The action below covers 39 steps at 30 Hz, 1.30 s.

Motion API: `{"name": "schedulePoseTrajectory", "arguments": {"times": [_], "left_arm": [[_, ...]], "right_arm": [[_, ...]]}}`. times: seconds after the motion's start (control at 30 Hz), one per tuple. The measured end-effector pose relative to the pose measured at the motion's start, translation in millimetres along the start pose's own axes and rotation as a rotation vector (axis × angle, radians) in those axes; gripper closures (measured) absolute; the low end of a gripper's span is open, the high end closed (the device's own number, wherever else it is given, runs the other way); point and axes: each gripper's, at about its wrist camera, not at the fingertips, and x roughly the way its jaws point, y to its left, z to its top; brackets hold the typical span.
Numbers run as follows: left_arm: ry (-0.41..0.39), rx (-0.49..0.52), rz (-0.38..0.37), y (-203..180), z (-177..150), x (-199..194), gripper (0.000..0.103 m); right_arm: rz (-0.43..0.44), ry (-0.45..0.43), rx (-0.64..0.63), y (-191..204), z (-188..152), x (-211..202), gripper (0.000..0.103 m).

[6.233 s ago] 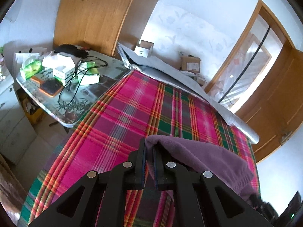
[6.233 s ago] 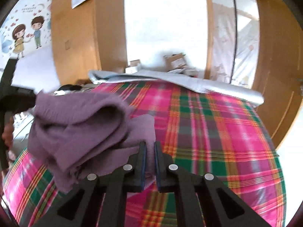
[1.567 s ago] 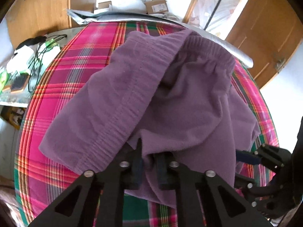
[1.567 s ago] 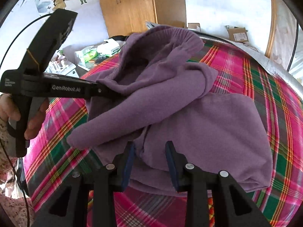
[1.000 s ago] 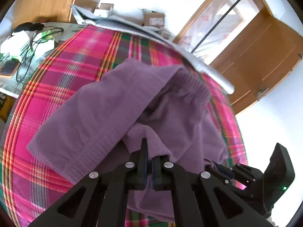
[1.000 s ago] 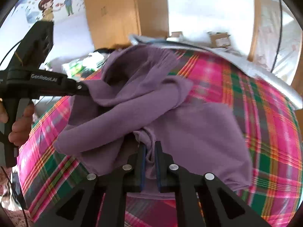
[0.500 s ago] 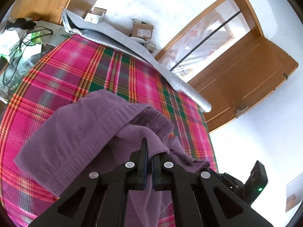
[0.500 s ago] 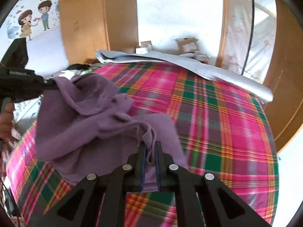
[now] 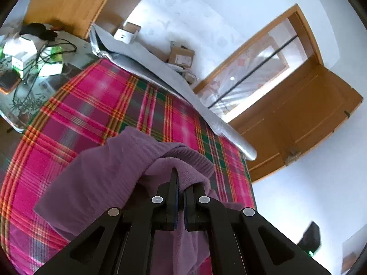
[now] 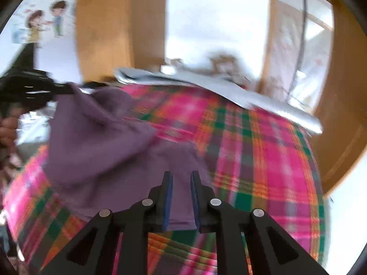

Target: Fold clothes

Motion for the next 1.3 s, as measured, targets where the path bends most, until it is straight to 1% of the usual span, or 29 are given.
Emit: {"name": "schedulePoseTrajectory", "arguments": {"times": [0.03, 0.07, 0.13, 0.2, 0.27, 0.33, 0.4, 0.5, 0.6, 0.8, 0.9, 0.93, 1.03, 1.17, 1.3], "left_arm": [[-0.008, -0.003, 0.002, 1, 1, -2, 0.1], [-0.016, -0.007, 0.003, 1, 2, -4, 0.1], [-0.02, -0.011, 0.004, 2, 2, -5, 0.1], [-0.023, -0.015, 0.011, 3, 2, -6, 0.1], [-0.028, -0.02, 0.015, 5, 2, -8, 0.1], [-0.037, -0.029, 0.017, 8, 4, -10, 0.1], [-0.049, -0.039, 0.018, 11, 7, -11, 0.1], [-0.056, -0.046, 0.017, 12, 9, -11, 0.1], [-0.051, -0.051, 0.017, 14, 10, -10, 0.1], [-0.058, -0.061, 0.027, 19, 11, -11, 0.1], [-0.064, -0.065, 0.032, 21, 12, -13, 0.1], [-0.066, -0.068, 0.032, 21, 12, -14, 0.1], [-0.07, -0.076, 0.034, 24, 12, -15, 0.1], [-0.076, -0.083, 0.041, 25, 12, -17, 0.1], [-0.087, -0.092, 0.047, 27, 14, -20, 0.101]], "right_arm": [[0.056, -0.005, -0.046, 11, 1, -1, 0.086], [0.103, 0.008, -0.089, 21, 1, 2, 0.085], [0.194, 0.068, -0.18, 43, -4, 14, 0.081], [0.254, 0.13, -0.243, 60, -10, 29, 0.08], [0.303, 0.172, -0.293, 75, -16, 40, 0.078], [0.342, 0.191, -0.334, 85, -20, 43, 0.071], [0.378, 0.21, -0.372, 95, -25, 46, 0.069], [0.364, 0.252, -0.399, 101, -28, 58, 0.069], [0.324, 0.285, -0.408, 105, -30, 69, 0.069], [0.31, 0.293, -0.373, 102, -30, 74, 0.07], [0.306, 0.295, -0.369, 99, -30, 73, 0.08], [0.305, 0.296, -0.37, 99, -31, 72, 0.086], [0.308, 0.286, -0.367, 97, -30, 72, 0.099], [0.305, 0.264, -0.359, 94, -27, 69, 0.1], [0.266, 0.177, -0.302, 80, -16, 49, 0.101]]}}
